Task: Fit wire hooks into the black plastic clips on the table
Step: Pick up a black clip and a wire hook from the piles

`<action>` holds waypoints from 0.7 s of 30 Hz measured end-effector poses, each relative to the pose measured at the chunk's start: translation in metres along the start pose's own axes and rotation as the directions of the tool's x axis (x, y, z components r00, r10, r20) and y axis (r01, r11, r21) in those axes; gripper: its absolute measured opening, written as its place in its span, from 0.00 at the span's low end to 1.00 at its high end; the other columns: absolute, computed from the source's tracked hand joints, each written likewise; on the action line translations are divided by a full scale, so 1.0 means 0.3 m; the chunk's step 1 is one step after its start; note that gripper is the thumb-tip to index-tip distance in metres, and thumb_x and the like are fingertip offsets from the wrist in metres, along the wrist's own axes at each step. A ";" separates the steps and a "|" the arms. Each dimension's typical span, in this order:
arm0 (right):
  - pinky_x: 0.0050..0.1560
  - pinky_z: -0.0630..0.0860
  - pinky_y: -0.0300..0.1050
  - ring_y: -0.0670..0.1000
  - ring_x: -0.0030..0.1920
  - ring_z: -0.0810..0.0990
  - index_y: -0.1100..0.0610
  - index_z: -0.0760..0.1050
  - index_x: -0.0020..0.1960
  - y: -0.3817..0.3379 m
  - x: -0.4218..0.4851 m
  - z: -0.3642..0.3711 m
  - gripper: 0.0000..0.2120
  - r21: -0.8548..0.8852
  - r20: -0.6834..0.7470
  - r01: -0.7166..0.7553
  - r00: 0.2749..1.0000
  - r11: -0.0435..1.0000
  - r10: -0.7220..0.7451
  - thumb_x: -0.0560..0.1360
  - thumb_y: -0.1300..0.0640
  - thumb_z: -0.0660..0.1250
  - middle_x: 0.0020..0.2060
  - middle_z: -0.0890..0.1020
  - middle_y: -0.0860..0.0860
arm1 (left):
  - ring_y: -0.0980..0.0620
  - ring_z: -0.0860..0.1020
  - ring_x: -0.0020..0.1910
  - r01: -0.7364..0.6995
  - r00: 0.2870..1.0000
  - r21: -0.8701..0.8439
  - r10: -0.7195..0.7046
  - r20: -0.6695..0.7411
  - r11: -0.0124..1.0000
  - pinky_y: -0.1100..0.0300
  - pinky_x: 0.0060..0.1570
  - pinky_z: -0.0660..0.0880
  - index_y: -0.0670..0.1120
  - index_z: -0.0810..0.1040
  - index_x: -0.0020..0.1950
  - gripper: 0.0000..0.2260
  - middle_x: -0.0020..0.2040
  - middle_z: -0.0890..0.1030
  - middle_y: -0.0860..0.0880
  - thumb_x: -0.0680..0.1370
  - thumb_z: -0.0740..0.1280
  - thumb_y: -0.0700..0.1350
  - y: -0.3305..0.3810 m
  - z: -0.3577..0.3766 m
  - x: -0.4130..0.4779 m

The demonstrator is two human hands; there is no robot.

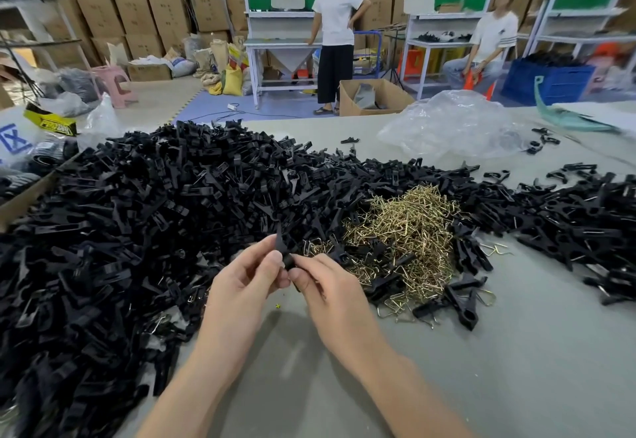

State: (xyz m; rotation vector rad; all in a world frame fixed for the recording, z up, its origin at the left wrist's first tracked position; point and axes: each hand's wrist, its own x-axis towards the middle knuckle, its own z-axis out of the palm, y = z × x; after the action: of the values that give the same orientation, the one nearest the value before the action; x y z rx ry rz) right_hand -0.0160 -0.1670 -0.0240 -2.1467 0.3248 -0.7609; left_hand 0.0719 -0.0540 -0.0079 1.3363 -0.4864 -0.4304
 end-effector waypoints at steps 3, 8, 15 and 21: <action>0.46 0.70 0.31 0.42 0.46 0.79 0.49 0.80 0.61 -0.001 -0.006 -0.015 0.10 0.114 0.061 -0.035 0.998 0.993 0.029 0.83 0.49 0.64 0.44 0.78 0.41 | 0.53 0.81 0.42 0.053 0.998 -0.143 -0.048 0.039 0.988 0.63 0.48 0.79 0.49 0.83 0.61 0.17 0.42 0.84 0.49 0.73 0.70 0.49 -0.003 0.003 0.004; 0.52 0.74 0.32 0.41 0.51 0.83 0.52 0.82 0.62 0.015 0.009 -0.014 0.11 0.219 0.101 -0.106 0.991 0.970 0.086 0.81 0.55 0.67 0.48 0.82 0.39 | 0.53 0.81 0.41 0.046 0.999 -0.149 -0.044 0.016 0.988 0.60 0.49 0.81 0.51 0.79 0.64 0.15 0.39 0.81 0.50 0.77 0.68 0.44 -0.016 0.003 0.017; 0.53 0.81 0.47 0.48 0.45 0.84 0.47 0.83 0.51 0.030 0.038 -0.006 0.09 0.389 0.073 -0.235 0.972 0.891 0.224 0.81 0.57 0.64 0.41 0.86 0.47 | 0.52 0.79 0.38 -0.025 0.997 -0.121 0.016 -0.073 0.992 0.61 0.43 0.79 0.53 0.83 0.49 0.12 0.40 0.79 0.48 0.82 0.63 0.39 -0.009 -0.007 0.020; 0.53 0.82 0.44 0.48 0.45 0.85 0.52 0.81 0.58 0.025 0.054 -0.020 0.12 0.614 0.114 -0.305 0.947 0.728 0.300 0.82 0.63 0.61 0.42 0.87 0.50 | 0.52 0.80 0.43 0.051 0.998 -0.127 -0.047 0.033 0.991 0.58 0.48 0.78 0.55 0.84 0.57 0.12 0.41 0.81 0.51 0.80 0.68 0.40 -0.016 0.006 0.018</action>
State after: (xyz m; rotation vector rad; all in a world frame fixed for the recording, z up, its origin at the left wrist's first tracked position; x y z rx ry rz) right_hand -0.0068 -0.1829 -0.0205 -1.4123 0.3480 -0.5630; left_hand 0.0753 -0.0594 -0.0118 1.2216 -0.4437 -0.5145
